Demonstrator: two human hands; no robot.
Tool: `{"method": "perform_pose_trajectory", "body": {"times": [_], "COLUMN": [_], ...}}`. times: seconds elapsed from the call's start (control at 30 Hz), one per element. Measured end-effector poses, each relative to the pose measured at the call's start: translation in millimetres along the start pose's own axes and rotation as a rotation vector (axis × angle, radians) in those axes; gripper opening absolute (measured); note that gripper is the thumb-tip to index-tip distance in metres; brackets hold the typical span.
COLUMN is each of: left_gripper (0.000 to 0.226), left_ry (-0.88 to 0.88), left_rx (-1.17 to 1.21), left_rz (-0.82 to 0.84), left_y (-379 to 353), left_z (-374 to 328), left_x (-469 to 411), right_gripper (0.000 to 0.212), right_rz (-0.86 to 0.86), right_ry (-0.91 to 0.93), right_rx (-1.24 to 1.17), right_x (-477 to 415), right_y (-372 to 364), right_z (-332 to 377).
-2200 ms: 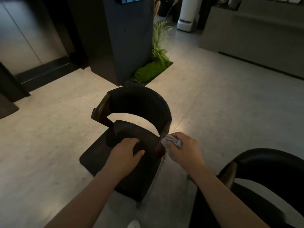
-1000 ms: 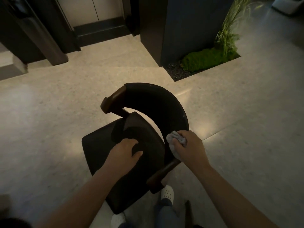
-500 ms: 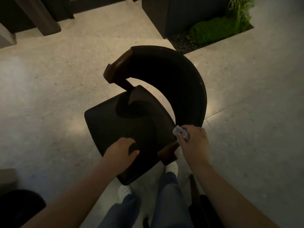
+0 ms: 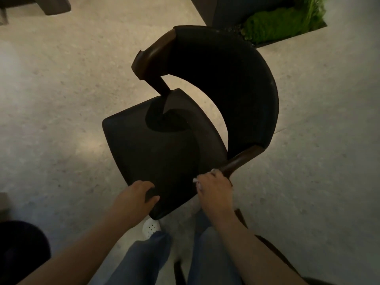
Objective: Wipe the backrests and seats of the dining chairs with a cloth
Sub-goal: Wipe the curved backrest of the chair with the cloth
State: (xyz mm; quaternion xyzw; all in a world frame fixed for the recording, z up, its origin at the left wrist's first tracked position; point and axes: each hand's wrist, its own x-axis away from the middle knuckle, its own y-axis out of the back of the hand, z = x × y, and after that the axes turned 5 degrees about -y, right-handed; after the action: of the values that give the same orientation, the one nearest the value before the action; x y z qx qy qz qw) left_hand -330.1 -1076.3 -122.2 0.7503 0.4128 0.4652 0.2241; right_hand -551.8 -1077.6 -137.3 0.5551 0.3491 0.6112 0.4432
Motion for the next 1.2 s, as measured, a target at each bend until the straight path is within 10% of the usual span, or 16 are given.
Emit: {"method": "perform_pose_trajectory", "body": {"times": [0.23,0.4,0.6,0.93,1.2], "left_gripper": [0.034,0.035,0.030,0.031,0.028], "left_ry": [0.011,0.034,0.059,0.119,0.069], "left_rx": [0.004,0.030,0.039,0.083,0.499], "left_rz": [-0.032,-0.037,-0.018,-0.033,-0.105], "left_y": [-0.2,-16.2,-31.7,-20.5,20.2], "left_z": [21.3,28.1,38.2,49.3,0.3], "left_x": [1.5,2.2,1.5,4.3,-1.3], "right_gripper": [0.013,0.025,0.028,0.027,0.018], "right_rz": [-0.541,-0.081,0.001,0.336,0.077], "right_ry": [0.038,-0.199,-0.051,-0.022,-0.151], "right_rx": [-0.236,0.461,0.554,-0.330,-0.993], "right_x": [-34.6,-68.3,-71.9,-56.1,-26.4], "right_y": [48.7,56.3,33.5,3.3,52.4], "right_z": [-5.4,-28.8,-2.9,18.1,22.5]}}
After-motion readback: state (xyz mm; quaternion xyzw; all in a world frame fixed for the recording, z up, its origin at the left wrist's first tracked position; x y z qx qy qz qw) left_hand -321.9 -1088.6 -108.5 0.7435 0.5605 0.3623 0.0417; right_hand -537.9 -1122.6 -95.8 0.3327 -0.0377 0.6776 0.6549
